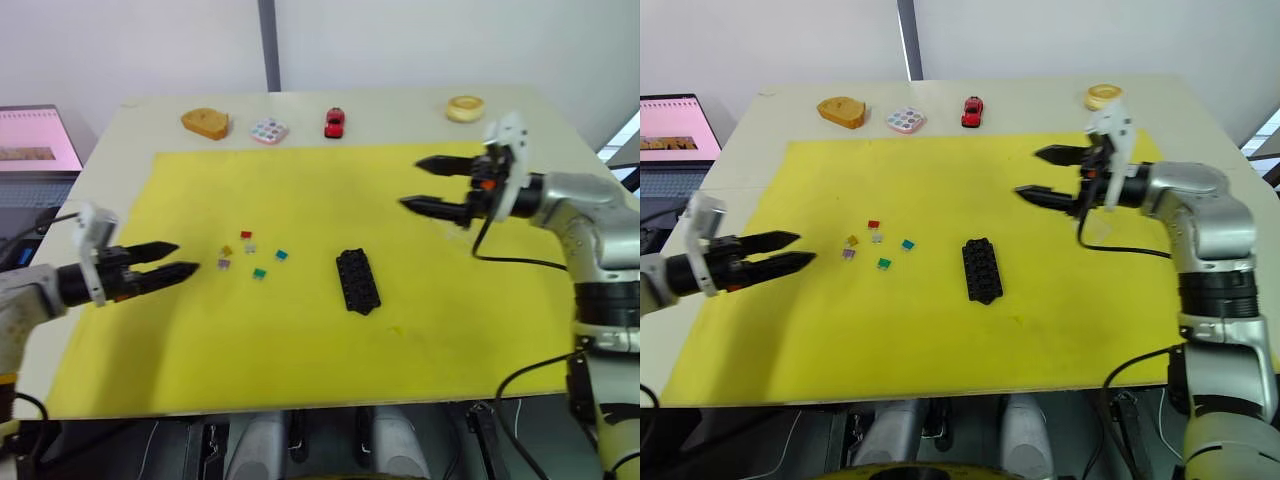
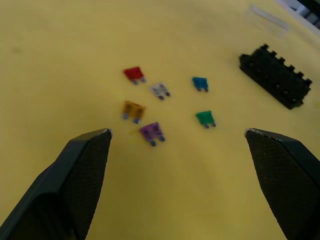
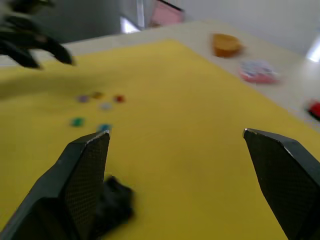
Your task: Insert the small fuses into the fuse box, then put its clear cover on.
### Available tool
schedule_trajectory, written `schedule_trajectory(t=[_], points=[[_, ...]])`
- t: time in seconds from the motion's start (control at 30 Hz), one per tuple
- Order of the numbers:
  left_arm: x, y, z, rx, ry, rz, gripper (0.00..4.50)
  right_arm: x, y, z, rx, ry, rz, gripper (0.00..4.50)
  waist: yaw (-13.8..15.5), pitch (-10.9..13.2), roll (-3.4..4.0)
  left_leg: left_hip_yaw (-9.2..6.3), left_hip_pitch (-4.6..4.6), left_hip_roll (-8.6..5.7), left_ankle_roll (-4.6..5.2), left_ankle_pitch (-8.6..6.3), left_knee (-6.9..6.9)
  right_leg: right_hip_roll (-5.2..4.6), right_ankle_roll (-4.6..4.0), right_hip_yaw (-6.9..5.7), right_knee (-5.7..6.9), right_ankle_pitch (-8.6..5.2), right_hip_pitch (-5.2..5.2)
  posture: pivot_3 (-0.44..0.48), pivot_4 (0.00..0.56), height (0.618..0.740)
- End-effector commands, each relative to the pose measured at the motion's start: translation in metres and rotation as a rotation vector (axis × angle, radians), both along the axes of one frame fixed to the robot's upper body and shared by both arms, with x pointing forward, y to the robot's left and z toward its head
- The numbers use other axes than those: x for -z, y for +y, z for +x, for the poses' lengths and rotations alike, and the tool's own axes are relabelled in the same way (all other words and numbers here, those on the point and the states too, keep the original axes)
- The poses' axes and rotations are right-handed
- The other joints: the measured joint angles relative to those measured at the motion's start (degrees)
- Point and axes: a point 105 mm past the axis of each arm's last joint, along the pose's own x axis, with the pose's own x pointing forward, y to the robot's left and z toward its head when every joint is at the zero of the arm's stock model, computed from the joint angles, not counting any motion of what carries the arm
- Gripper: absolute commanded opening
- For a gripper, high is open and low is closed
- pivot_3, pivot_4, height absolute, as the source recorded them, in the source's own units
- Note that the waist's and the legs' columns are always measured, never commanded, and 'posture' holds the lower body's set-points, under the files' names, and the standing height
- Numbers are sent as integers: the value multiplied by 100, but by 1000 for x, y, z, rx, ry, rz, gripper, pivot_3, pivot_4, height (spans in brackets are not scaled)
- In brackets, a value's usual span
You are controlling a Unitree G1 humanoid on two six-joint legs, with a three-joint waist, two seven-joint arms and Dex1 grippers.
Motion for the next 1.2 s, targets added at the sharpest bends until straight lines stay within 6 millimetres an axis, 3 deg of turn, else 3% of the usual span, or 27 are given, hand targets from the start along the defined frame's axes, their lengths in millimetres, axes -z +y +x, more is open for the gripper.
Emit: schedule_trajectory(t=[0.03, 0.13, 0.27, 0.43, 0.7, 1.0, 1.2], points=[[0, -3, 1, 43, -21, 40, 4469, -8, 24, -27, -92, -34, -37, 4500, 45, -2, -3, 1, -1, -1, 0, -2, 0, -1, 0, 0, -2, 0, -5, 0, 150, 740], [9, -9, 2, 82, 2, 54, 4469, -8, 46, -48, -167, -19, -16, 4500, 46, -3, -5, 5, -8, -4, 4, -5, 2, -9, -4, 1, -6, 1, -9, 0, 150, 740], [17, -13, 6, 105, 27, 52, 4469, -7, 53, -53, -160, 0, 17, 4500, 42, -5, -8, 7, -10, -4, 28, -19, 0, -9, -6, 4, -3, 3, -18, 0, 150, 740], [33, -18, 20, 114, 87, 67, 4469, -6, 50, -44, -87, 12, 31, 4500, 72, -7, -11, 13, -12, -4, 24, -17, 3, -10, -6, 4, 1, 3, -21, 0, 150, 740], [48, -35, 24, 222, 143, 59, 4469, -5, 42, -35, 8, 8, 40, 4500, 174, -9, -12, 17, -11, -5, 30, -20, 11, -15, -7, 4, 5, 3, -20, 0, 150, 740], [41, -58, 43, 232, 135, -53, 4469, -6, 41, -33, 39, 6, 49, 4500, 342, -11, -14, 17, -12, -9, 41, -24, 27, -20, -13, 3, 9, 6, -13, 0, 150, 740], [54, -62, 43, 230, 191, -31, 4469, -5, 39, -31, 66, 6, 54, 4500, 342, -11, -15, 17, -12, -11, 45, -26, 29, -22, -18, 3, 5, 8, -9, 0, 150, 740]])
